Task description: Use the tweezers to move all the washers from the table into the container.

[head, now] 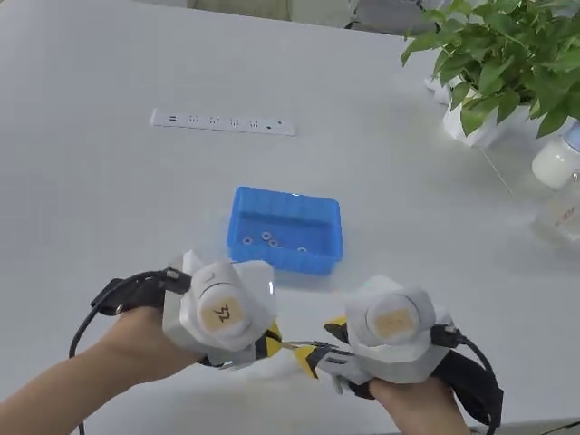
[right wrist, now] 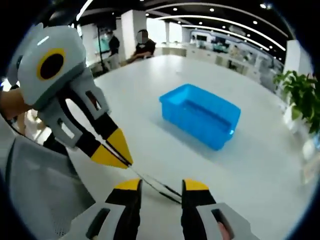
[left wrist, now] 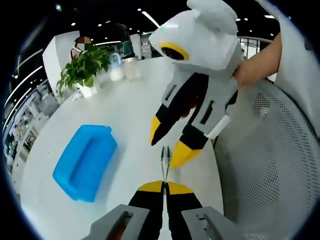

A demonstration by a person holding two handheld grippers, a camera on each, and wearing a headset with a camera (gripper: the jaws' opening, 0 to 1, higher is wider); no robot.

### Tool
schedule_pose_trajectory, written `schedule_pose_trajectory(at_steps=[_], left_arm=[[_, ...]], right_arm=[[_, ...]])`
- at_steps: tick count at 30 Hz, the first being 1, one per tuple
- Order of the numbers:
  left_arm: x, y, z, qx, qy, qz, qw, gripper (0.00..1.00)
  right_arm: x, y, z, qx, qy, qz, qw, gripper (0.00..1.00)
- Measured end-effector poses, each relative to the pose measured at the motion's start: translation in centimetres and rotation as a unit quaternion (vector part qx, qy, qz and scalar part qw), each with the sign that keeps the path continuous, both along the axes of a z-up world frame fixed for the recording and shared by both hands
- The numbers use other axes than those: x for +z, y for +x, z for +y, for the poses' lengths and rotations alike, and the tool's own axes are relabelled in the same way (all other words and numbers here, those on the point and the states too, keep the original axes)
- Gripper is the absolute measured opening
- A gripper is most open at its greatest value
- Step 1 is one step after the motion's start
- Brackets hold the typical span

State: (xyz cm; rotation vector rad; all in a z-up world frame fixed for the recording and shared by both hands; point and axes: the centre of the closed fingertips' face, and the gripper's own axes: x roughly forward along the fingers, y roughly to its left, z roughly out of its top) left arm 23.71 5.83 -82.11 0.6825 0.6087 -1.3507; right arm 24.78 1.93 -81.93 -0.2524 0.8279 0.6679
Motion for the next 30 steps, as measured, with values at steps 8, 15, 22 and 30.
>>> schedule_pose_trajectory(at_steps=[8, 15, 22, 30], left_arm=[[-2.9, -0.3, 1.3, 0.01, 0.038, 0.027, 0.9989, 0.0], [-3.9, -0.2, 1.5, -0.001, 0.063, 0.023, 0.9977, 0.0], [-4.2, -0.1, 1.4, 0.024, 0.062, 0.058, 0.9961, 0.0], [-4.0, -0.6, 1.9, 0.108, 0.038, 0.101, 0.9883, 0.24]], right_arm=[[4.5, -0.6, -2.1, -0.057, 0.059, -0.025, 0.9963, 0.37], [5.9, -1.1, -3.7, -0.09, 0.08, -0.035, 0.9921, 0.41], [7.4, -1.1, -4.5, -0.114, 0.093, -0.056, 0.9876, 0.45], [9.4, -0.3, -4.7, -0.118, 0.1, -0.077, 0.985, 0.54]])
